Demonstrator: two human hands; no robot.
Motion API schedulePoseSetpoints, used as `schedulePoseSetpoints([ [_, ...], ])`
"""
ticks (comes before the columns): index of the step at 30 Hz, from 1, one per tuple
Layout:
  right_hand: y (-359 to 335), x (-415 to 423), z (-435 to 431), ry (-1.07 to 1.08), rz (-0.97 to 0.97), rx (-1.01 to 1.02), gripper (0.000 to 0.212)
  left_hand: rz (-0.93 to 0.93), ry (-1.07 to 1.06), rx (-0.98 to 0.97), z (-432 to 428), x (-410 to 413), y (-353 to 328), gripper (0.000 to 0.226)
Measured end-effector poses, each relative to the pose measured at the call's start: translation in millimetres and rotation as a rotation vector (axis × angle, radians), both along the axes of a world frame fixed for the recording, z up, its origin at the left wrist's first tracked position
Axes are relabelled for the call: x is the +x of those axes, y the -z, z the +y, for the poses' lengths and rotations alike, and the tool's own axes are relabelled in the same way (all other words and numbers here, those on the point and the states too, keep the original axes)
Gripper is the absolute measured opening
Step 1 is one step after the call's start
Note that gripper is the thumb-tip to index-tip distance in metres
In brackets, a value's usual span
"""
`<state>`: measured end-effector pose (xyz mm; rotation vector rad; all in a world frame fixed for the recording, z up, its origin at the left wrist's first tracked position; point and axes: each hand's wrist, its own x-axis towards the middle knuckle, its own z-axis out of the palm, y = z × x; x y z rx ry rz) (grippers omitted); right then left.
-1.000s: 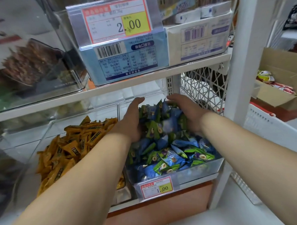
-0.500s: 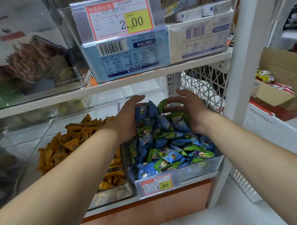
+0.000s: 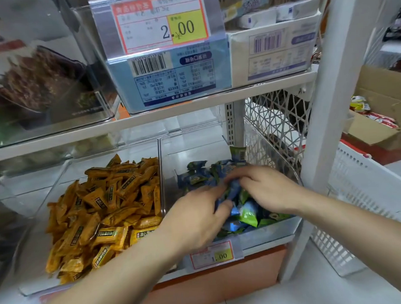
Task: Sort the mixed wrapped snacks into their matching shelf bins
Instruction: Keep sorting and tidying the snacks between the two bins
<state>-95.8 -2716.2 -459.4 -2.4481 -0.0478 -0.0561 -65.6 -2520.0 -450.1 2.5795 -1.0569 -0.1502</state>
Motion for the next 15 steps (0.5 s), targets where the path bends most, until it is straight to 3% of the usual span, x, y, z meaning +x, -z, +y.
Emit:
schedulePoseSetpoints([
  [3, 3.3, -19.0, 2.4, -0.027, 0.012, -0.145, 0.041, -0.014, -0.020, 0.080, 1.0, -7.1, -1.1, 0.047],
  [7, 6.4, -27.7, 8.4, -0.031, -0.009, -0.267, 0.072, 0.125, -0.039, 0.120, -2.0, -6.4, -5.7, 0.033],
  [11, 9.9, -18.6, 6.3, -0.064, 0.075, -0.232, 0.076, 0.432, -0.112, 0.145, -12.4, 10.2, -19.4, 0.038],
  [15, 9.5, -8.8, 4.6, -0.084, 0.176, -0.155, 0.080, 0.469, -0.051, 0.290, -18.0, 32.0, -45.0, 0.037],
])
